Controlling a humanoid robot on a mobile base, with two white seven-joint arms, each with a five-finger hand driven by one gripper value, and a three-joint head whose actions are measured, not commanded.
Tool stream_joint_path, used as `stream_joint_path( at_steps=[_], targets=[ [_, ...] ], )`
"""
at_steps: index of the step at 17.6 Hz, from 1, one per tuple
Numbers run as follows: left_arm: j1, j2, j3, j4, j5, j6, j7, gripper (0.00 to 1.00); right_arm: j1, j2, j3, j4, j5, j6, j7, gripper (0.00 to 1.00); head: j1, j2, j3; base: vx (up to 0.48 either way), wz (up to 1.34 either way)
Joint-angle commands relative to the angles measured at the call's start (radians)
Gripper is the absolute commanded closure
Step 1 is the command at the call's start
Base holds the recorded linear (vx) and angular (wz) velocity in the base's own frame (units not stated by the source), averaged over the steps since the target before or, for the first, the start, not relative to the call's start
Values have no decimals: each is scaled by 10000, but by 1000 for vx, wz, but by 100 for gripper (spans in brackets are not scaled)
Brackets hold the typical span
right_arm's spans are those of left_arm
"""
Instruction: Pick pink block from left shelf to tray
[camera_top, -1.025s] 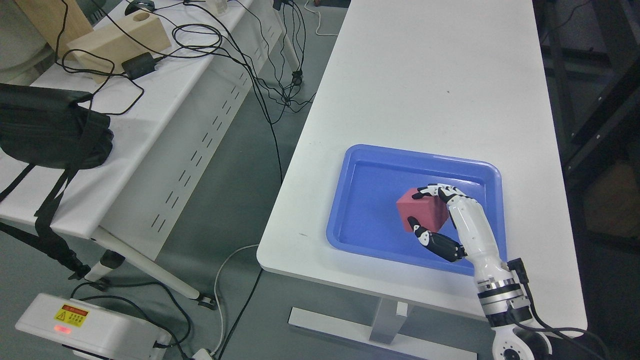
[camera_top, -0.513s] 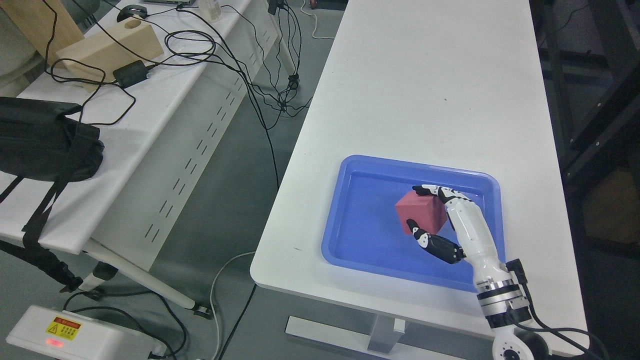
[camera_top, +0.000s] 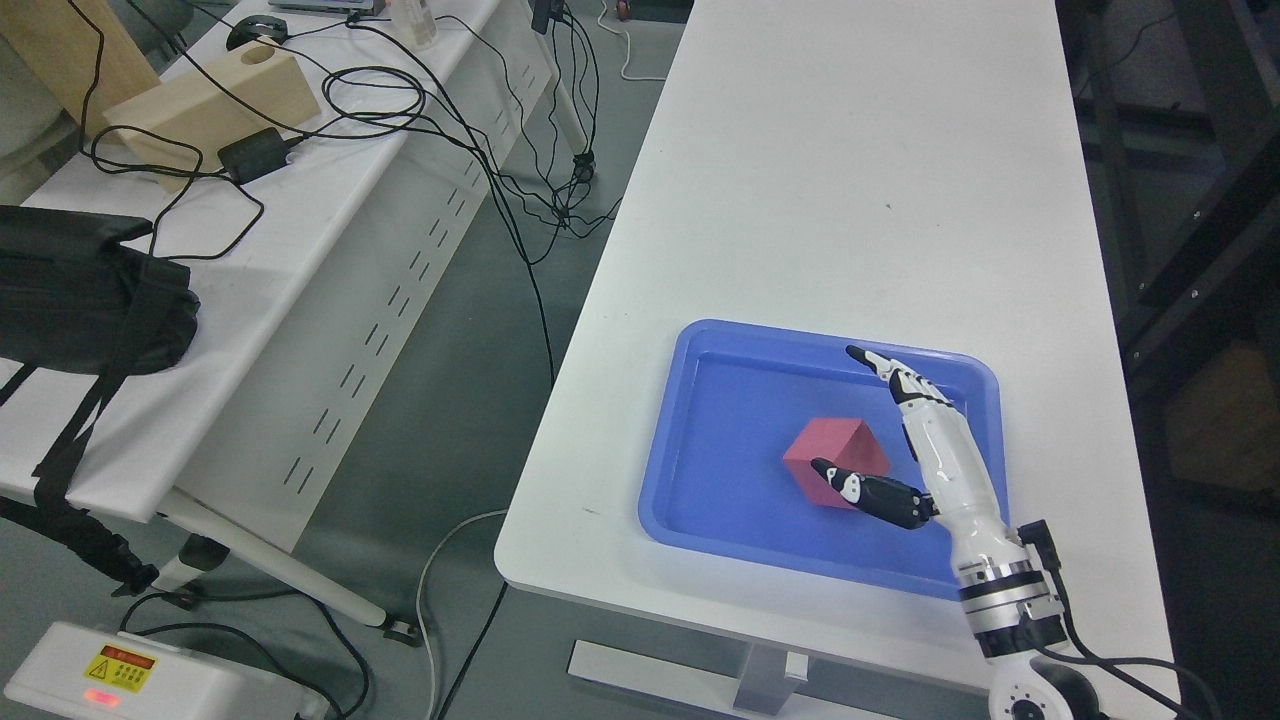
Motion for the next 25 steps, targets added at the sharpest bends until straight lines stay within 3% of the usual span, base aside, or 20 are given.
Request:
stream_joint_path(
  at_steps=[1, 5, 7, 14, 17, 21, 25],
  targets=[
    [-107, 175, 0, 0, -15, 4, 5, 0, 16, -175, -270, 4, -735, 35, 15, 2, 0, 0, 0, 11, 0],
    [-107, 175, 0, 0, -15, 4, 5, 0, 16, -175, -868, 4, -3353, -255, -16, 2, 0, 0, 0, 3, 0],
    [-107, 175, 0, 0, -15, 4, 5, 0, 16, -175, -1022, 4, -3957, -364, -108, 2, 0, 0, 0, 0, 0],
    [-107, 175, 0, 0, -15, 4, 5, 0, 31, -175, -1130, 4, -4159, -211, -1304, 2, 0, 0, 0, 0, 0],
    [-107, 175, 0, 0, -15, 4, 5, 0, 77, -175, -1099, 4, -4159, 216, -1061, 1, 0, 0, 0, 0, 0],
    [-122, 175, 0, 0, -15, 4, 5, 0, 123, -175, -1099, 4, -4159, 847, 458, 1, 0, 0, 0, -28, 0],
    [-107, 175, 0, 0, -15, 4, 5, 0, 123, -175, -1099, 4, -4159, 878, 460, 1, 0, 0, 0, -55, 1]
  ],
)
